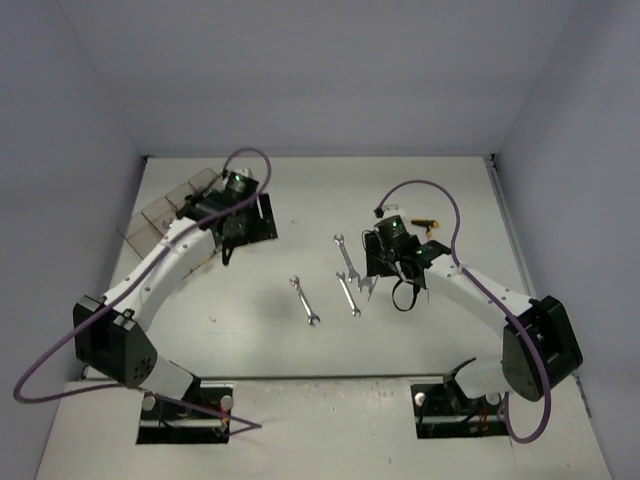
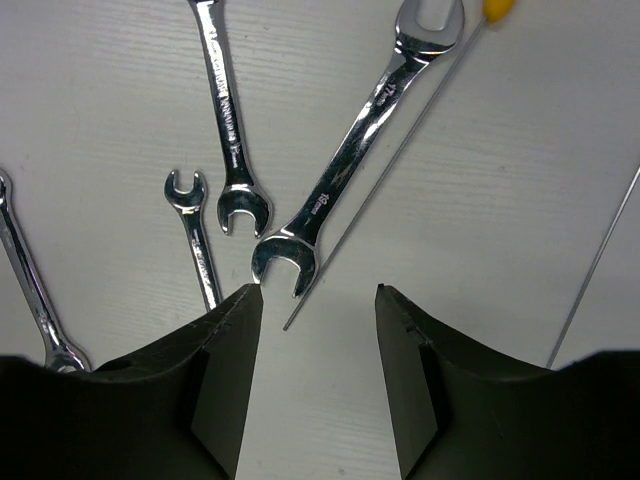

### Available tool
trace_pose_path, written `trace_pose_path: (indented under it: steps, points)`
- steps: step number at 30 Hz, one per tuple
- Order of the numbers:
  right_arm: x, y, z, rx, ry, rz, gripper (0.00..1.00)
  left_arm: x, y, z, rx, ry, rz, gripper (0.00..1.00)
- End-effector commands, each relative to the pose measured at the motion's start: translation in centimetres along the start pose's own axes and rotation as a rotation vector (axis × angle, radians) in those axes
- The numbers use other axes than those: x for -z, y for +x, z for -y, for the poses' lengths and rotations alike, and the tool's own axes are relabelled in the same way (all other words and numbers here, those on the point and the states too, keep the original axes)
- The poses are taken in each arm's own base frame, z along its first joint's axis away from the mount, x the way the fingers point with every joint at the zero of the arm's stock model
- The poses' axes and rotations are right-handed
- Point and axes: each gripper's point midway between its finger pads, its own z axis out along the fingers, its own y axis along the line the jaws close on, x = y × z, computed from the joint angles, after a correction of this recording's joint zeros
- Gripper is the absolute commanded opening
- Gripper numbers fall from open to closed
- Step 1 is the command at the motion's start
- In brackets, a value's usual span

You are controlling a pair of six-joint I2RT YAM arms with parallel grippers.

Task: Sort the tools into containers

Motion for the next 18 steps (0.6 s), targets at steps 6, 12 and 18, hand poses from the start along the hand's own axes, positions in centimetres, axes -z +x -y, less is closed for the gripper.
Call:
trace_pose_path:
  steps: [6,12,18]
  points:
    - [-3.2,-4.4,0.9,-0.245,0.133,0.044,0.43,0.9,4.1,0.6,-0.142,-0.057,0.016,0.65]
    - [-7.1,-4.3,1.9,-0.339,0.194,-0.019,0.41,2.4,3.8,0.2,-0.184,-0.035,0.051,0.65]
    - [-10.0,-3.7,1.9,-0.394,0.233,-0.059,0.38,2.6,4.9,0.0,-0.187,-0.009,0.023,0.65]
